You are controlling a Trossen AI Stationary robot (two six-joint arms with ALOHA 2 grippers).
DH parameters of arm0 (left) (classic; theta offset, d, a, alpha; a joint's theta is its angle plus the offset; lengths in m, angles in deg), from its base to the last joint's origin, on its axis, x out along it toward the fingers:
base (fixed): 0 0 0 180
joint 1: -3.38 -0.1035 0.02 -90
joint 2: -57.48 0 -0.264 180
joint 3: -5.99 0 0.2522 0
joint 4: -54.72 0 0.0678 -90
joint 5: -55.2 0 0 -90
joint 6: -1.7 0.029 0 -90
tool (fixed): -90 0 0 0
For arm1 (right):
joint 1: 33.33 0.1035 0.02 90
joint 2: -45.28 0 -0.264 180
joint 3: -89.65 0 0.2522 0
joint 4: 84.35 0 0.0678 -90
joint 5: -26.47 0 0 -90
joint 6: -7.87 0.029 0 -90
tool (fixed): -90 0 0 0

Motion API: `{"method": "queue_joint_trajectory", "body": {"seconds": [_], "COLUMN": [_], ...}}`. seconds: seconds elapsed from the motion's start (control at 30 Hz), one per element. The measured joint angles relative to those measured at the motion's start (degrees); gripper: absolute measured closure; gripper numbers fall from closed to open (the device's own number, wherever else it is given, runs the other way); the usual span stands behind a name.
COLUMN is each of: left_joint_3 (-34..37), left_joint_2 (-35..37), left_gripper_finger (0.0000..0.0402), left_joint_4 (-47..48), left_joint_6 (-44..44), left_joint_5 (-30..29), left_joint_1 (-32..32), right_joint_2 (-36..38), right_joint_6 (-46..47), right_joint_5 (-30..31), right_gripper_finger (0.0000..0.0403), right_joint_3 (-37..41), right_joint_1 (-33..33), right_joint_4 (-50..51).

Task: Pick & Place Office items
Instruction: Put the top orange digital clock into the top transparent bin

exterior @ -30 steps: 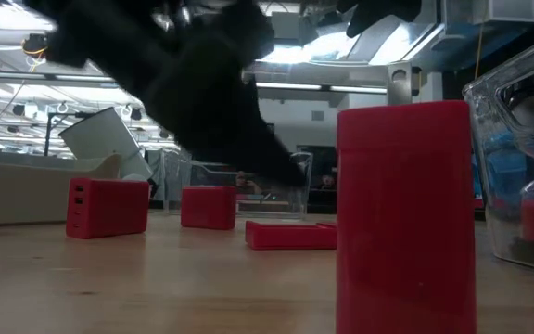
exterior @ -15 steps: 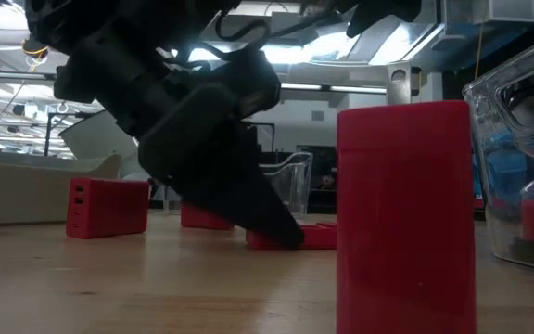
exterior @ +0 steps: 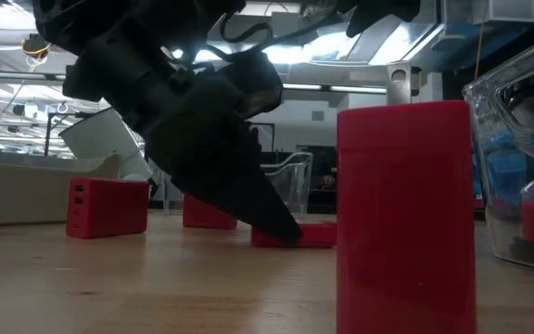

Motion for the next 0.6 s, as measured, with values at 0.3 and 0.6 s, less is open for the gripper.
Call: {"method": "queue_joint_trajectory", "body": {"seconds": [0.3,0.6], "left_joint_3": [0.14,0.11], "left_joint_2": [9.39,27.18], "left_gripper_finger": [0.0247,0.0249], "left_joint_4": [4.98,21.21], "left_joint_6": [4.05,13.38], "left_joint_5": [1.21,-12.25], "left_joint_1": [-0.26,-6.42], "right_joint_2": [0.0,0.0], "right_joint_6": [-0.02,-0.14], "right_joint_5": [0.0,-0.01], "right_gripper_finger": [0.0127,0.0127], "right_joint_3": [0.0,0.01], "right_joint_1": [0.0,-0.01], "right_joint_4": [0.21,0.25]}}
